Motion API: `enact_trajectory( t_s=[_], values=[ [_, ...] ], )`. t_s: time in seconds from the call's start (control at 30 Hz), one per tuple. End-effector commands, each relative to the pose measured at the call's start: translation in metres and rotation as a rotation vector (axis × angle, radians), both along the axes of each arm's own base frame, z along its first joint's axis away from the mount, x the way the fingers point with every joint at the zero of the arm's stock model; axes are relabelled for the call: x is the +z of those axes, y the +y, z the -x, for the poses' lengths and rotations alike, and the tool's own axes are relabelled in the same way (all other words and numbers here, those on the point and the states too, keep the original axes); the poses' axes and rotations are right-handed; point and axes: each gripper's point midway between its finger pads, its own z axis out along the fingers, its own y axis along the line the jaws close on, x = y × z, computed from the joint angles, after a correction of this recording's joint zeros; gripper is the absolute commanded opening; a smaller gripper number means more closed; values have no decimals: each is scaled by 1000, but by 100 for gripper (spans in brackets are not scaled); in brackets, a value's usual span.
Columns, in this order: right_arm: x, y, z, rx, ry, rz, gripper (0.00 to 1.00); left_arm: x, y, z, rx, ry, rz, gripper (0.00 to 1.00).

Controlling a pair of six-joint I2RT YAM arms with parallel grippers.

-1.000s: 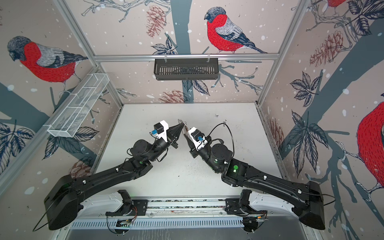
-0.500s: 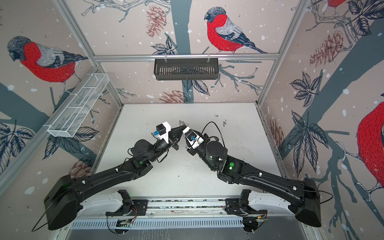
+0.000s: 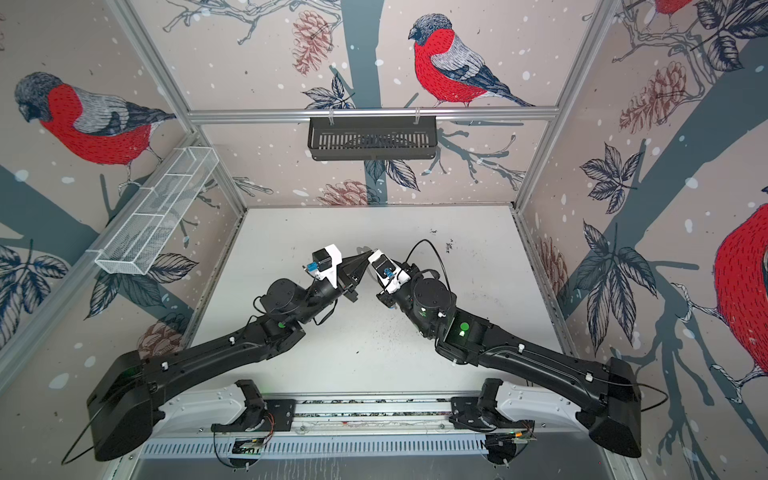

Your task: Put the keys on the keyring

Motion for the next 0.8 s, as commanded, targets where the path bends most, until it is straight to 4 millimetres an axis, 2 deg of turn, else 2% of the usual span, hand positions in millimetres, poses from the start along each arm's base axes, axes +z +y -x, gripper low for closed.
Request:
enact_trajectory(
  t_s=[0.0,0.6,0.7,0.77],
  values=[
    [4,2,1,16,-7,-6,16,10,0,5,-16,-32,18,0],
    [4,7,7,69,-9,-1,2,7,1,3,-6,-24,15,0],
    [1,12,9,91,-10,12,2,6,0,4,-12,-21,15,0],
    [1,13,8,90,-10,13,8,5,-1,4,-16,-19,13,0]
  ],
)
